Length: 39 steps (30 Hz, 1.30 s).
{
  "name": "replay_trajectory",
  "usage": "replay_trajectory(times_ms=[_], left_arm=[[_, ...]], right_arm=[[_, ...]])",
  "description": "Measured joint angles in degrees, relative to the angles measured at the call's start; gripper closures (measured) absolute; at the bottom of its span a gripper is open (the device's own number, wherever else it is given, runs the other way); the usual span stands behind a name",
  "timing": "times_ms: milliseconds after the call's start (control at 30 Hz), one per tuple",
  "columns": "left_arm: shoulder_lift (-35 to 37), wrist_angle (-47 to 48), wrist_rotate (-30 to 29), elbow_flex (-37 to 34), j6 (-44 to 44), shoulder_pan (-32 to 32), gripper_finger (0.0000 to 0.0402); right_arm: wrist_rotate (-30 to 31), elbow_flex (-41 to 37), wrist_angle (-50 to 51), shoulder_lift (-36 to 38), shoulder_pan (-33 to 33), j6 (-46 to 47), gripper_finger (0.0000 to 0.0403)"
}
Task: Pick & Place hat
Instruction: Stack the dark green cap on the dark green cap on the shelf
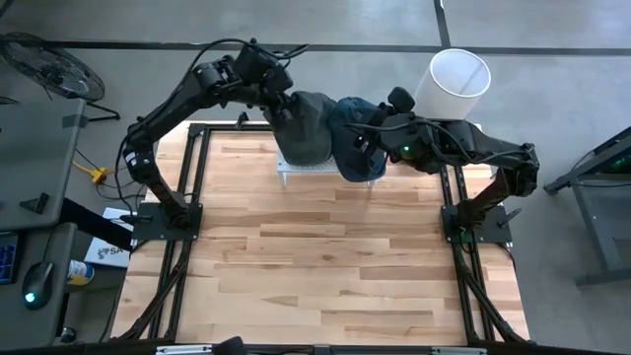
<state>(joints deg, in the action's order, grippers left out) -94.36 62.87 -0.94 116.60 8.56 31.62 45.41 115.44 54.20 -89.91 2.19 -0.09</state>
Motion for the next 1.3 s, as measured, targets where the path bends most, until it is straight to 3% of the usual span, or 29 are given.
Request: replay_trajectory(times_ms=[333, 833, 1300], left_arm=[[-2.8, -3.6, -2.0, 0.0, 0.2, -0.1, 0.0401], [-3.1, -2.5, -6.1, 0.0, 2.4, -0.1, 0.0386], [-2.9, -4.5, -9.8, 0.0, 4.7, -0.1, 0.0197]], right_arm=[[-0.4, 0.0, 0.0, 0.0, -2.8, 8.0, 0.0231], [-4.0, 0.0, 0.0, 0.0, -4.9, 8.9, 0.0231], [-5.7, 0.0, 0.0, 0.0, -6.3, 8.8, 0.0231]])
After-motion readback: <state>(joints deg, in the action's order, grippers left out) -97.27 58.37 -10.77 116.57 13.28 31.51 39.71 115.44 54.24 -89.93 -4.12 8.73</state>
